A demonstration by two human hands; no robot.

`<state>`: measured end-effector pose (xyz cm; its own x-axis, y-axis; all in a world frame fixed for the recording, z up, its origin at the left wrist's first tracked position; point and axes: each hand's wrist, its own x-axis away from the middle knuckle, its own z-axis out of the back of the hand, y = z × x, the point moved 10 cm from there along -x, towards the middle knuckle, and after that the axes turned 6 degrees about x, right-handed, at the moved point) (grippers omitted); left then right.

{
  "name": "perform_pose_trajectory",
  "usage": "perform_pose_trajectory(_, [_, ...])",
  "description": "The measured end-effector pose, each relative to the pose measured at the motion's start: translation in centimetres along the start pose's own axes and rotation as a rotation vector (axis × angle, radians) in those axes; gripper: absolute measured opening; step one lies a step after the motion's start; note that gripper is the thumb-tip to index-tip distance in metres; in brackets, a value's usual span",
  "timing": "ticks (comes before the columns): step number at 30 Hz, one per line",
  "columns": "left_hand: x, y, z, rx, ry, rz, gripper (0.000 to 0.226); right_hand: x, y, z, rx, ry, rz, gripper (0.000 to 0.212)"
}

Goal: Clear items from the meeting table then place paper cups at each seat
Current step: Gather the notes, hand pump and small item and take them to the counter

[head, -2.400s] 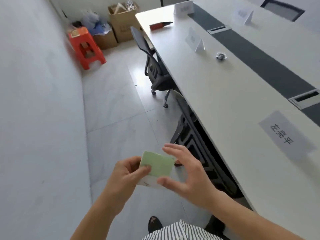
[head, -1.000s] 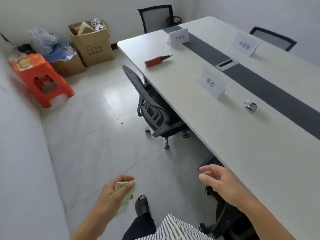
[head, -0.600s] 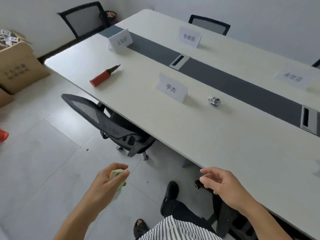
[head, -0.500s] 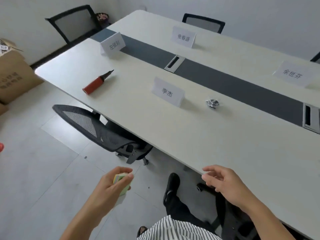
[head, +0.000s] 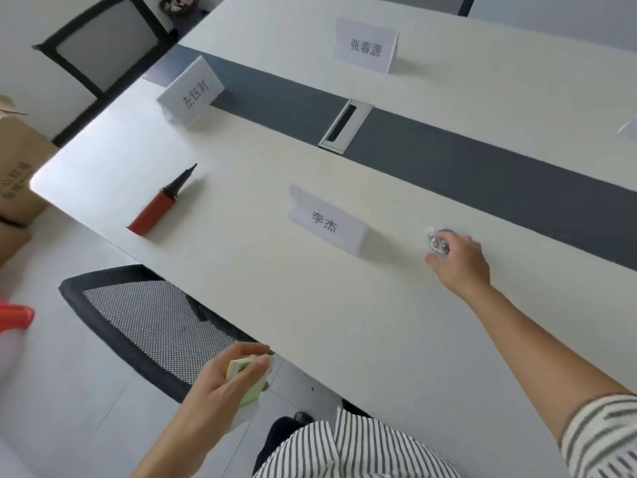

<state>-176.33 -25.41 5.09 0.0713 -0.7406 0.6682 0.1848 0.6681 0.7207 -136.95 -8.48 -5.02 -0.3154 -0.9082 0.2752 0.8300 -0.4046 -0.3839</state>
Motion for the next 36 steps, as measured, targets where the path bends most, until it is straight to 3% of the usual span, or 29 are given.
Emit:
perform_pose_trajectory(2, [-0.9, 0.3, -0.8, -0.007, -0.006, 0.036, 0.01, -3.6, 0.2, -0.1, 0.062, 0.053, 0.005, 0.049])
perform_pose_trajectory(5, [-2.3, 0.5, -1.2, -0.019, 0.006, 0.073, 0.011, -6.5, 2.0, -2.8, 0.162, -0.012, -0.038, 0.055])
perform_pose_trajectory(12, [-3.3, -0.1, -1.4, 0.066, 0.034, 0.146, 0.012, -6.2, 2.9, -4.7, 0.24, 0.102, 0.034, 0.036])
perform_pose_trajectory(16, [-3.1, 0.2, -1.4, 0.121, 0.015, 0.124, 0.021, -4.3, 2.0, -3.5, 0.036, 0.026, -0.005, 0.036])
perform_pose_trajectory(19, [-2.6, 0.4, -0.4, 0.201, 0.044, 0.084, 0.027, 0.2, -3.1, -1.8, -0.235, -0.042, 0.043, 0.044])
perform_pose_trajectory(22, [-1.4, 0.0, 1.6, 0.317, 0.09, 0.052, 0.033, 7.3, -10.7, -0.9, -0.512, -0.175, 0.169, 0.039])
perform_pose_trajectory(26, [1.4, -1.8, 5.3, 0.514, 0.175, 0.024, 0.035, 17.7, -21.1, -3.5, -0.707, -0.542, 0.336, 0.029])
perform_pose_trajectory(30, [5.6, -4.9, 10.2, 0.749, 0.307, -0.023, 0.045, 28.4, -29.5, -7.1, -0.844, -0.884, 0.471, 0.036])
perform_pose_trajectory(34, [11.1, -8.5, 15.4, 0.954, 0.342, -0.117, 0.053, 38.7, -35.8, -8.3, -0.618, -0.736, 0.954, 0.051])
perform_pose_trajectory(36, [14.0, -10.3, 18.0, 1.004, 0.329, -0.159, 0.058, 43.6, -37.9, -9.1, -0.604, -0.659, 1.113, 0.052])
